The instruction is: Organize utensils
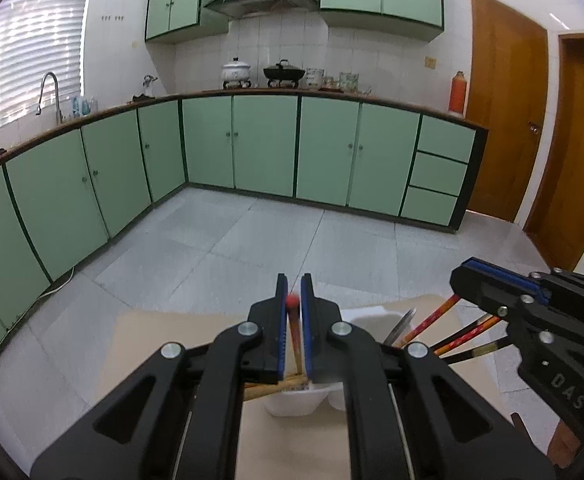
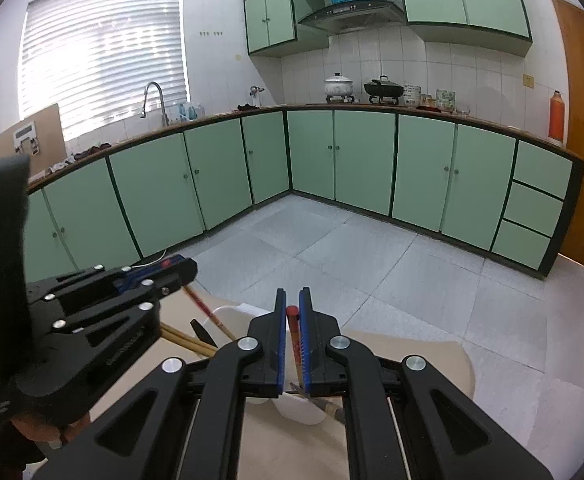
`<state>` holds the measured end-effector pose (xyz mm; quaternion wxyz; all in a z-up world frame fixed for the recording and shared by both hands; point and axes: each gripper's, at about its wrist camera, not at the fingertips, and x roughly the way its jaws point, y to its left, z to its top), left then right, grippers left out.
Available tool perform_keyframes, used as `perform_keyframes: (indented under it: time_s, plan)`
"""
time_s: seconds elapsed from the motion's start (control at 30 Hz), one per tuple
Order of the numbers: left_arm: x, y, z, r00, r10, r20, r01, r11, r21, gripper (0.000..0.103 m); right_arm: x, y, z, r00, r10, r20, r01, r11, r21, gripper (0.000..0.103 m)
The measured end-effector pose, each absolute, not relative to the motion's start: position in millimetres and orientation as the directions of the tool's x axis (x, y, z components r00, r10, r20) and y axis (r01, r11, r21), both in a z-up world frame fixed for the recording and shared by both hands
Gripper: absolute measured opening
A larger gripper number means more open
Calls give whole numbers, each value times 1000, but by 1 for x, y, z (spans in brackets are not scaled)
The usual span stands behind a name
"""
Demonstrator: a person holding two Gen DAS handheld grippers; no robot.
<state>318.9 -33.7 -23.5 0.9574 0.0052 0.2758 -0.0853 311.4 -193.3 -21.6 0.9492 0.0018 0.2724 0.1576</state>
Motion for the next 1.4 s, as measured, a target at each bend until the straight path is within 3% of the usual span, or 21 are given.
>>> perform_keyframes:
  time_s: [0.03, 0.17, 0.23, 0.37, 0.53, 1.07, 1.4]
  plan:
    - [319, -33, -24, 831, -166, -532, 169, 985, -44, 12, 311, -193, -21, 801, 298, -519, -298, 951, 86, 8]
    - [306, -25, -12, 850, -180, -495, 168, 983, -69, 46, 301, -199, -11, 827, 285, -485, -284, 956, 76, 31]
    - [298, -22, -3, 861, -190, -471, 174, 982, -78, 49, 294, -204, -4, 840, 282, -464, -275, 958, 84, 35]
    - [279, -18, 15, 894, -177, -412, 162, 984, -72, 67, 276, -217, 14, 872, 264, -411, -251, 964, 86, 50]
    - [250, -11, 30, 921, -150, -358, 135, 989, -68, 81, 246, -228, 28, 902, 237, -360, -225, 971, 75, 62]
    - [158, -4, 30, 929, -109, -353, 98, 994, -48, 96, 165, -231, 20, 909, 241, -341, -224, 971, 90, 96]
    - [117, -2, 34, 925, -101, -366, 101, 995, -21, 97, 129, -225, 25, 905, 274, -325, -262, 962, 83, 97]
